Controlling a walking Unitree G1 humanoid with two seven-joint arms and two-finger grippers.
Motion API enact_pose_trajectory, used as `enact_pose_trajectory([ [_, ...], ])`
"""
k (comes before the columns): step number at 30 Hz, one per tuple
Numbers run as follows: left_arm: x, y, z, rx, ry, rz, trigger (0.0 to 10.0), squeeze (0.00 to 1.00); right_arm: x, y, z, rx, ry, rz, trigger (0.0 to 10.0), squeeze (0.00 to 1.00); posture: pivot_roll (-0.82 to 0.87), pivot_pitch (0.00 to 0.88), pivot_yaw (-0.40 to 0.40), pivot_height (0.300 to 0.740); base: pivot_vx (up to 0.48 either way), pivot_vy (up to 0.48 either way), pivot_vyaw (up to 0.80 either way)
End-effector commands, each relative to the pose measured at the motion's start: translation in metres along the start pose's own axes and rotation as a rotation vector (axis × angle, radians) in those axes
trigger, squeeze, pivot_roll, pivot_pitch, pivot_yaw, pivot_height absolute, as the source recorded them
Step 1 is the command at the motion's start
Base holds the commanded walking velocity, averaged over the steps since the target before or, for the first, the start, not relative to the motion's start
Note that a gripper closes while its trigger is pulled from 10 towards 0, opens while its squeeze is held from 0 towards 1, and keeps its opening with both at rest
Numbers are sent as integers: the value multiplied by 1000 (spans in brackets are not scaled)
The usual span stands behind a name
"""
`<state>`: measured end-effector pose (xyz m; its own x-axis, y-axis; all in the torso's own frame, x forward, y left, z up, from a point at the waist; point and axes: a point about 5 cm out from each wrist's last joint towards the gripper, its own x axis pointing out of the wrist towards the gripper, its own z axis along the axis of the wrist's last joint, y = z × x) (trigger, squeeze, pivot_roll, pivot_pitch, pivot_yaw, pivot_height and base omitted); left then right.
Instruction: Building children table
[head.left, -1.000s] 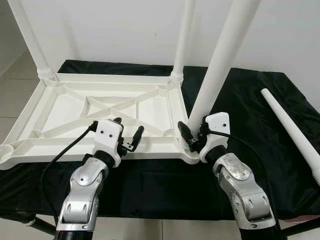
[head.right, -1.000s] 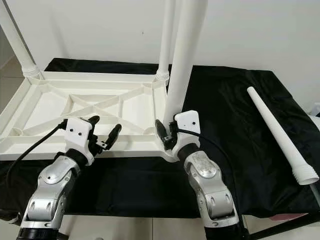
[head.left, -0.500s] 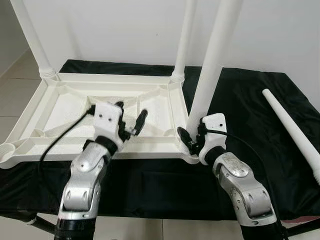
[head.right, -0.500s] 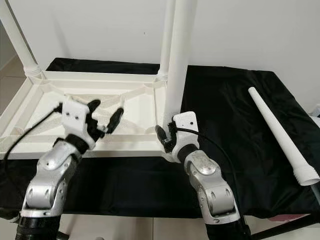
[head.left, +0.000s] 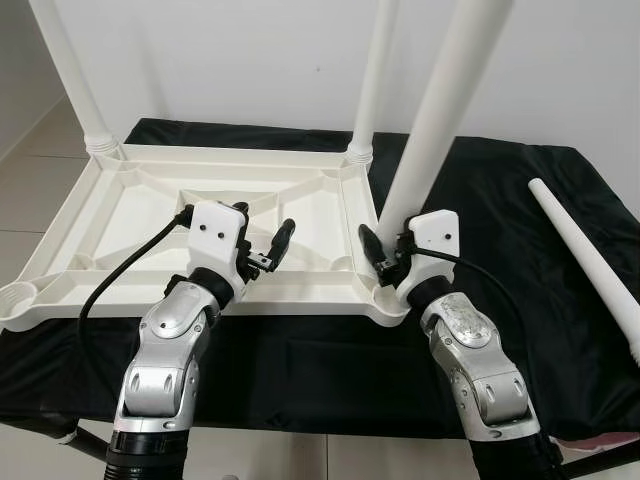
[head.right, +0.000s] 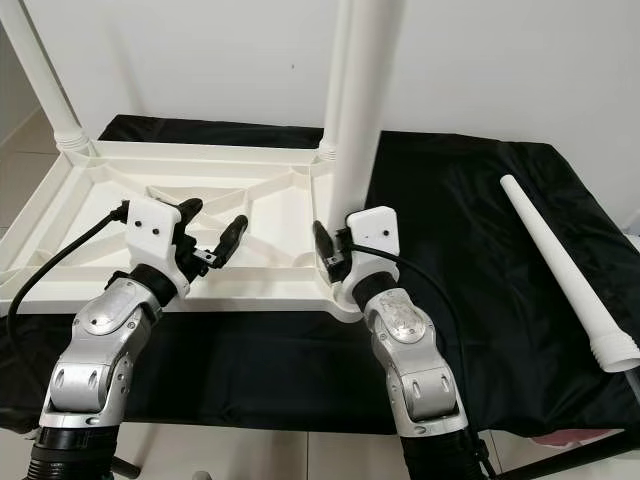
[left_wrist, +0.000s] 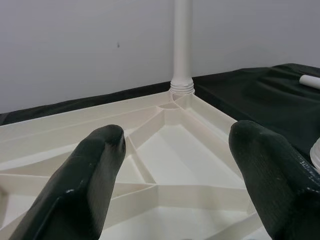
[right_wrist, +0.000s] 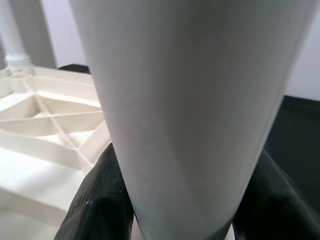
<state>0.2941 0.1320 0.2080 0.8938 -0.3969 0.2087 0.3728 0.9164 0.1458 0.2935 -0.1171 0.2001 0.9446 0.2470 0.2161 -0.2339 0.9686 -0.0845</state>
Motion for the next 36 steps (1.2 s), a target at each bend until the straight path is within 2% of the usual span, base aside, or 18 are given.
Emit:
enact_pose_trajectory([
  [1,-3,6,-11,-17,41,112,10000,0,-2,-6,-6,14,13,-36,10000,0,64,42,-46,740,0,0,0],
  [3,-8,15,-23,-2,80,182,10000,0,-5,-7,-13,-4,29,-36,10000,0,46,46,-48,740,0,0,0],
  [5,-11,20,-26,-1,87,216,10000,0,-6,-7,-14,-12,30,-32,10000,0,46,48,-51,740,0,0,0],
  [7,-17,32,-32,20,98,285,10000,0,-8,-11,-18,-13,40,-30,10000,0,43,50,-49,740,0,0,0],
  [10,-17,35,-31,23,89,295,10000,0,-8,-8,-18,4,39,6,10000,0,40,46,-46,740,0,0,0],
  [21,-12,24,-28,22,61,267,10000,0,-6,1,-19,24,33,56,10000,0,57,37,-66,740,0,0,0],
  [26,-14,18,-27,9,48,267,10000,0,-6,2,-18,23,27,78,10000,0,61,28,-74,740,0,0,0],
  [28,-17,14,-27,31,46,249,10000,0,-7,1,-18,8,26,86,10000,0,65,34,-82,740,0,0,0],
  [36,-21,19,-24,53,40,267,10000,0,-6,-4,-18,-21,27,59,10000,0,69,21,-90,740,0,0,0],
])
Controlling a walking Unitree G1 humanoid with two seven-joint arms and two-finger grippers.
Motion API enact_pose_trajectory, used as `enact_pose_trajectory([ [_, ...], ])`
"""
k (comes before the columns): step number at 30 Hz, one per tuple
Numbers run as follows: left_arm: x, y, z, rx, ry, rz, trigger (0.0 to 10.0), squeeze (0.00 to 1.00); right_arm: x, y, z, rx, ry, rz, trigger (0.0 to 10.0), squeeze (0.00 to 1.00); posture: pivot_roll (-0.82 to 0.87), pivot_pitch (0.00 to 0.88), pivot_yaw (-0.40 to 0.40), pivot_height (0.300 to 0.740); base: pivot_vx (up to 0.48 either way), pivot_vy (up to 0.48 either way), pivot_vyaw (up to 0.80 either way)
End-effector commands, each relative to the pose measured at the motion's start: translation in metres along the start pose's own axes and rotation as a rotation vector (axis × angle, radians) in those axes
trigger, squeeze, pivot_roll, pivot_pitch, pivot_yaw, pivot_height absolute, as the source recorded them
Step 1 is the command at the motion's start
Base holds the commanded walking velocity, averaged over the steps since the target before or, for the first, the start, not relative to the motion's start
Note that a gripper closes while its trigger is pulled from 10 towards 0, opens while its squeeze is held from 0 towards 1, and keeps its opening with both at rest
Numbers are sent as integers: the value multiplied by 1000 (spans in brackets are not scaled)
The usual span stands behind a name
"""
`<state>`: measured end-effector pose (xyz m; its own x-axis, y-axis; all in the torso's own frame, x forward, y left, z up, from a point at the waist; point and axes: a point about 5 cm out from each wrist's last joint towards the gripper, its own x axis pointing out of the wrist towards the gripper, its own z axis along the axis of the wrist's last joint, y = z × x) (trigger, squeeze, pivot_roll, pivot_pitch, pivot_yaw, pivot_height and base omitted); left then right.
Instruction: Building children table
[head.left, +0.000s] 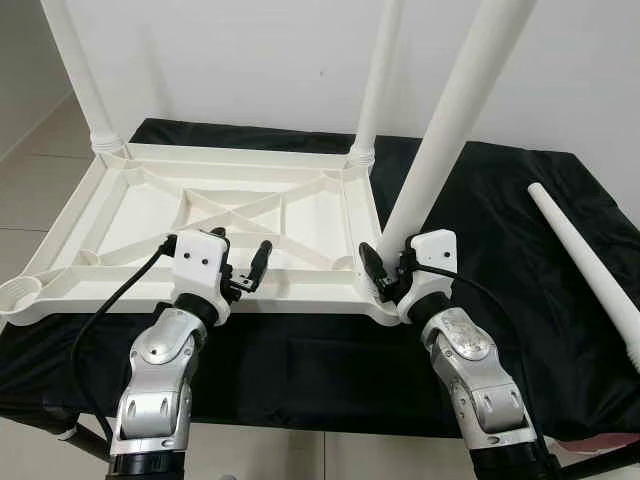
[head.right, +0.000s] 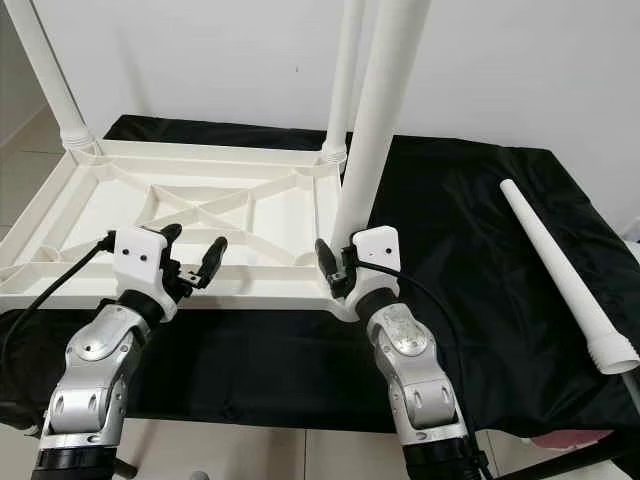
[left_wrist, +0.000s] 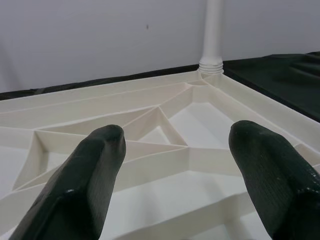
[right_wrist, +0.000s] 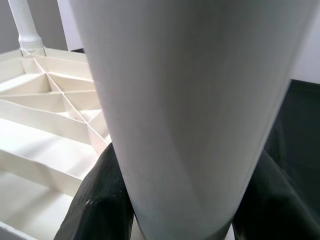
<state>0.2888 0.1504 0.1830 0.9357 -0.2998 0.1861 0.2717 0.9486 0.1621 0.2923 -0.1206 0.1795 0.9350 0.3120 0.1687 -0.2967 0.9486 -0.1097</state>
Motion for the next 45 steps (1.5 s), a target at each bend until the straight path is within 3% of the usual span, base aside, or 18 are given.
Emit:
enact_pose_trajectory([
  [1,-5,11,-1,47,0,176,10000,0,0,-9,1,-29,-13,-41,10000,0,72,23,-95,740,0,0,0],
  [3,-5,11,-1,47,0,176,10000,0,0,-9,1,-29,-13,-41,10000,0,72,23,-95,740,0,0,0],
  [7,-8,12,3,125,-21,137,10000,0,0,-17,-1,-17,-2,-60,10000,0,83,18,-104,740,0,0,0],
  [13,-11,10,9,144,-32,71,10000,0,-1,-19,-2,-19,-2,-49,10000,0,87,21,-91,740,0,0,0],
  [19,-6,9,12,108,-39,102,10000,0,1,-15,-2,-12,-13,-49,10000,0,82,14,-66,740,0,0,0],
  [22,3,-2,12,56,-50,135,10000,0,0,-6,-2,12,-17,-42,10000,0,81,10,-60,740,0,0,0],
  [27,4,-7,11,54,-54,117,10000,0,0,-3,-2,15,-16,-30,10000,0,83,11,-61,740,0,0,0],
  [39,6,-3,18,29,-69,119,10000,0,3,-2,-4,8,-9,-10,10000,0,92,0,-68,740,0,0,0],
  [42,8,-6,22,19,-78,94,10000,0,4,-1,-5,1,-4,-3,10000,0,93,0,-68,740,0,0,0],
  [45,12,-23,49,-16,-157,-83,10000,0,9,4,-4,-17,6,21,10000,0,89,0,-64,740,0,0,0],
])
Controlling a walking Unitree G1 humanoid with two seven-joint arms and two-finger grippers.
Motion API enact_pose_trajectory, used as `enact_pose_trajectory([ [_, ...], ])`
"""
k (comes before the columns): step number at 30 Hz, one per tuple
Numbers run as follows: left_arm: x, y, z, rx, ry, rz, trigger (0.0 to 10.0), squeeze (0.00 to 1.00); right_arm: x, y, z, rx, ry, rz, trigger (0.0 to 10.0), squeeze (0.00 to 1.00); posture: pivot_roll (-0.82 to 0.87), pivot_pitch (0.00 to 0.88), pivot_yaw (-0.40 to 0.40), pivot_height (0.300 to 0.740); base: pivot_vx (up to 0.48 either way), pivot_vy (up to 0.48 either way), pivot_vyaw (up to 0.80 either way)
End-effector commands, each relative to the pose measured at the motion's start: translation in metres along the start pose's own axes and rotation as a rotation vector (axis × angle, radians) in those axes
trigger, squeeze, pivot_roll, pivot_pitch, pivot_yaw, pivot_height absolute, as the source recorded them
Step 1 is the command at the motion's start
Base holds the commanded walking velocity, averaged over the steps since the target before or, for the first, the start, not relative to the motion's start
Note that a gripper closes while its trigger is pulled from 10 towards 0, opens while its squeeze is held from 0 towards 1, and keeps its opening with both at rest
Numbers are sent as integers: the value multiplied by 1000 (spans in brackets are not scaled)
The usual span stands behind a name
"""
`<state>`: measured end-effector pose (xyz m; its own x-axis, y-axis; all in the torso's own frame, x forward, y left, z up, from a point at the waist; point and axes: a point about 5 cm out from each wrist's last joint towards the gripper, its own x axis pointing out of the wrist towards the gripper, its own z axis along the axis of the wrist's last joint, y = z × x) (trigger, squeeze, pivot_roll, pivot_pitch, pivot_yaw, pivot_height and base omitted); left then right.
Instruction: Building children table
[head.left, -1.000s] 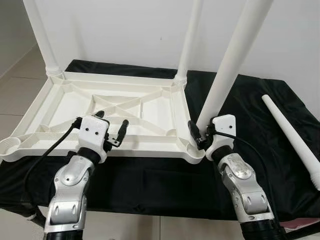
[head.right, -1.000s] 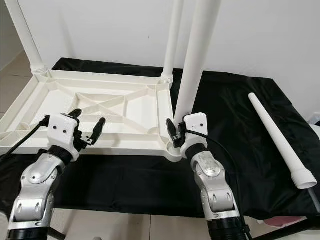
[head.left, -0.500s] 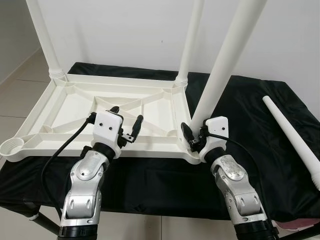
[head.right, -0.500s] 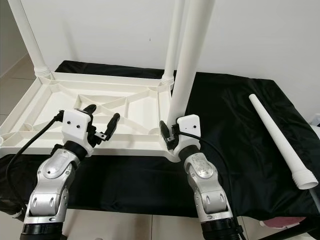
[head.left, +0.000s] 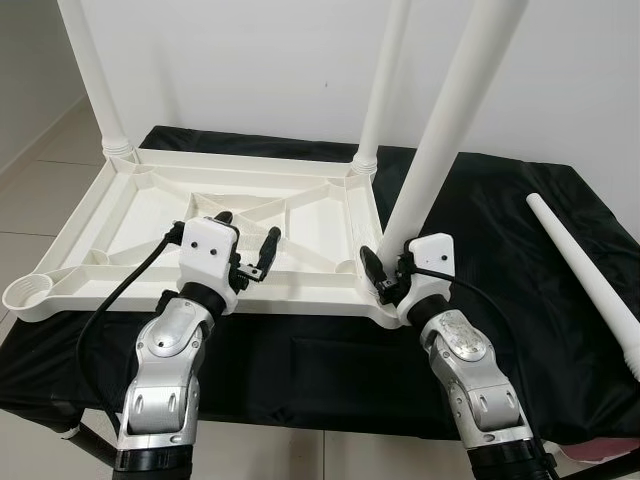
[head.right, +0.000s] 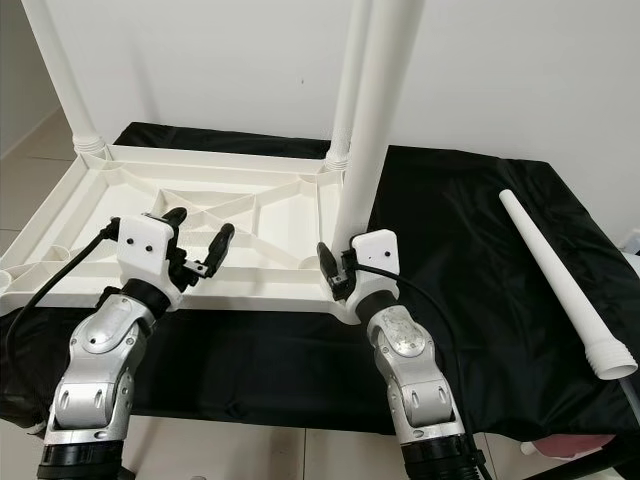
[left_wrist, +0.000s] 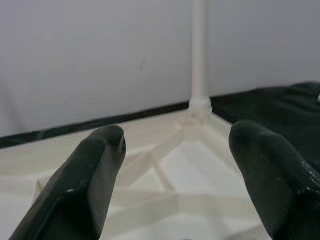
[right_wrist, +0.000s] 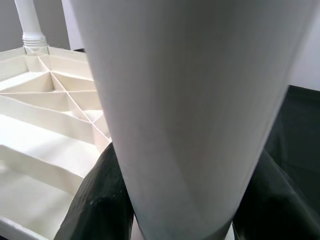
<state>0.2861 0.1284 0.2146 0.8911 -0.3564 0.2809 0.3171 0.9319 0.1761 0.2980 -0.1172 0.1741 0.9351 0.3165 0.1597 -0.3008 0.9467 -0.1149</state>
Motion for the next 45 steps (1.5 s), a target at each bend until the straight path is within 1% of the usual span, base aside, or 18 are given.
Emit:
enact_pose_trajectory([
  [1,8,-14,28,-24,-95,-119,10000,0,8,6,2,-38,0,34,10000,0,86,0,-63,740,0,0,0],
  [3,8,-14,28,-24,-95,-119,10000,0,8,6,2,-38,0,34,10000,0,86,0,-63,740,0,0,0],
  [4,12,-19,40,-25,-133,-188,10000,0,13,11,4,-44,0,59,10000,0,83,0,-59,740,0,0,0],
  [5,12,-19,40,-25,-133,-188,10000,0,13,11,4,-44,0,59,10000,0,83,0,-59,740,0,0,0],
  [7,15,-28,54,-16,-184,-293,10000,0,18,23,6,-59,-2,120,10000,0,83,0,-61,740,0,0,0],
  [8,15,-28,54,-16,-184,-293,10000,0,18,23,6,-59,-2,120,10000,0,83,0,-61,740,0,0,0],
  [11,13,-40,69,-64,-237,-440,10000,0,18,38,6,-59,3,206,10000,0,84,0,-65,740,0,0,0],
  [14,11,-42,72,-74,-248,-471,10000,0,18,41,6,-61,2,222,10000,0,82,0,-65,740,0,0,0],
  [15,8,-45,76,-99,-253,-514,10000,0,18,43,7,-68,0,231,10000,0,84,1,-67,740,0,0,0],
  [19,6,-46,76,-100,-242,-533,10000,0,19,42,7,-57,0,214,10000,0,86,3,-69,740,0,0,0],
  [20,6,-47,76,-91,-234,-537,10000,0,21,40,9,-86,-6,214,10000,0,86,5,-70,740,0,0,0],
  [24,6,-48,76,-90,-233,-547,10000,0,22,39,9,-94,-8,215,10000,0,87,6,-71,740,0,0,0],
  [27,5,-47,67,-22,-179,-550,10000,0,26,31,13,-17,-19,140,10000,0,83,10,-70,740,0,0,0],
  [31,4,-43,60,9,-140,-530,10000,0,26,21,16,57,-29,85,10000,0,82,12,-69,740,0,0,0],
  [33,4,-43,59,4,-138,-524,10000,0,26,21,17,60,-31,85,10000,0,79,14,-70,740,0,0,0],
  [38,6,-45,62,-31,-155,-504,10000,0,23,25,16,43,-33,109,10000,0,77,18,-72,740,0,0,0],
  [41,10,-47,71,-71,-193,-484,10000,0,21,35,15,10,-32,156,10000,0,76,20,-74,740,0,0,0],
  [45,12,-46,74,-72,-203,-471,10000,0,19,39,14,-14,-31,181,10000,0,77,20,-75,740,0,0,0],
])
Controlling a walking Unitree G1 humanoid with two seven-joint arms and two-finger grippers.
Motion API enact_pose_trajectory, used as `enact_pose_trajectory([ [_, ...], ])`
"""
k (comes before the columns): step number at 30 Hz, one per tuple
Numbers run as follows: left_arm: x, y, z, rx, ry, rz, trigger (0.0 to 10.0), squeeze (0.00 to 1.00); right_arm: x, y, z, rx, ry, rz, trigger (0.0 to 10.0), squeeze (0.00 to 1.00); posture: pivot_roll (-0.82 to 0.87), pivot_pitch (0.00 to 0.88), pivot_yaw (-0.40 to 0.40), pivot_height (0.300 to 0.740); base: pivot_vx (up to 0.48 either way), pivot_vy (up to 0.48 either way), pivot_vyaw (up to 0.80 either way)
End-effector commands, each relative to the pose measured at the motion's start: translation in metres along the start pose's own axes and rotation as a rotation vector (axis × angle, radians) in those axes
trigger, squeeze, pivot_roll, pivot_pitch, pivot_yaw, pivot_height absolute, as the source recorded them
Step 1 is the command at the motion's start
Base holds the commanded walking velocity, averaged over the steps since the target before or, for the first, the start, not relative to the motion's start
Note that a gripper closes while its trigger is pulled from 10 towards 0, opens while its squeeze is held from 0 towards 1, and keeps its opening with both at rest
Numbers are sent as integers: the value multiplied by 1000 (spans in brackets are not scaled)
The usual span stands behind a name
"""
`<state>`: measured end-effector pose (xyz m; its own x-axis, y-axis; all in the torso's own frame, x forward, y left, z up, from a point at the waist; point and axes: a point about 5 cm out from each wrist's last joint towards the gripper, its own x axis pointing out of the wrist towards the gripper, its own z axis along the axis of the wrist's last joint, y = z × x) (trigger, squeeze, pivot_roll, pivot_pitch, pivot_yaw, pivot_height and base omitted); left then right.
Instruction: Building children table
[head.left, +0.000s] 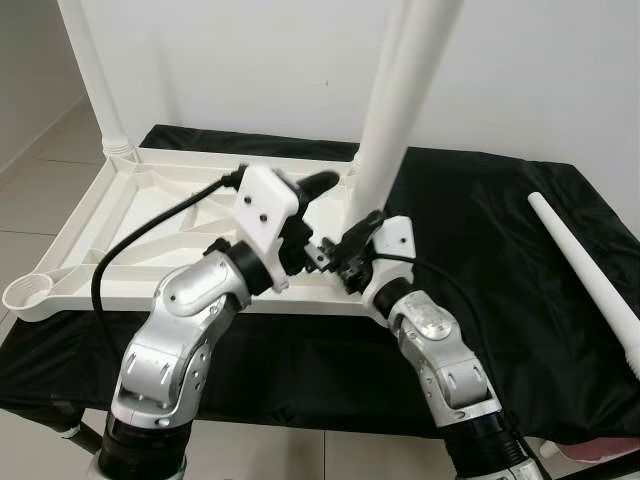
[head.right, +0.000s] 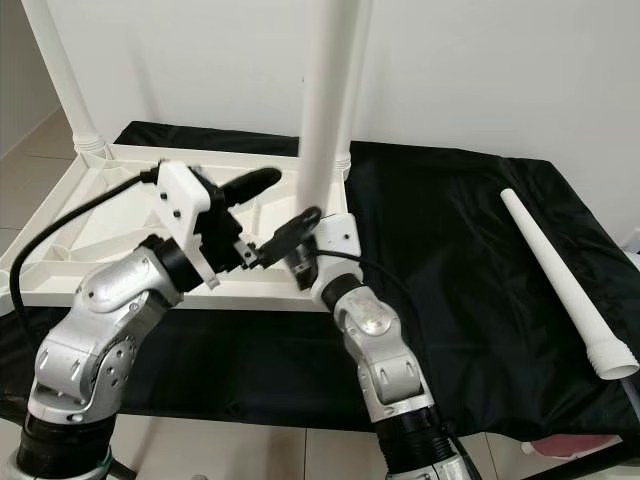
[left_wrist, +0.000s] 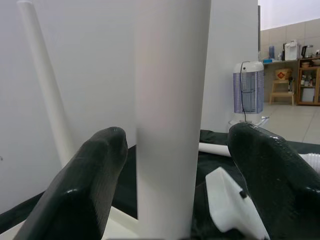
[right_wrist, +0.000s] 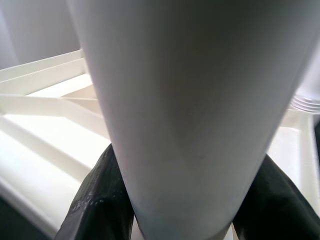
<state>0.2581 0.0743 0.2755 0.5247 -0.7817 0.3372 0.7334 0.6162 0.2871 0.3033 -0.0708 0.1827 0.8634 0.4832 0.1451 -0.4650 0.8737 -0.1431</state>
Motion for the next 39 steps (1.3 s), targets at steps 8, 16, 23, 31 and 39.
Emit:
enact_pose_trajectory([
  [8,1,3,1,21,11,89,6275,0,-3,6,0,-71,-2,39,10000,0,79,26,-79,740,0,0,0],
  [16,-1,8,-5,19,46,136,0,0,-3,7,5,-72,-29,38,10000,0,80,27,-80,740,0,0,0],
  [23,-1,7,-3,-13,23,119,0,0,-4,7,9,-75,-69,24,10000,0,77,31,-79,740,0,0,0],
  [31,-1,8,-2,-11,16,135,0,0,-9,13,20,-128,-159,77,10000,0,77,33,-80,740,0,0,0],
  [39,-2,8,-1,-25,13,132,0,0,-14,15,27,-202,-207,94,10000,0,76,35,-78,740,0,0,0],
])
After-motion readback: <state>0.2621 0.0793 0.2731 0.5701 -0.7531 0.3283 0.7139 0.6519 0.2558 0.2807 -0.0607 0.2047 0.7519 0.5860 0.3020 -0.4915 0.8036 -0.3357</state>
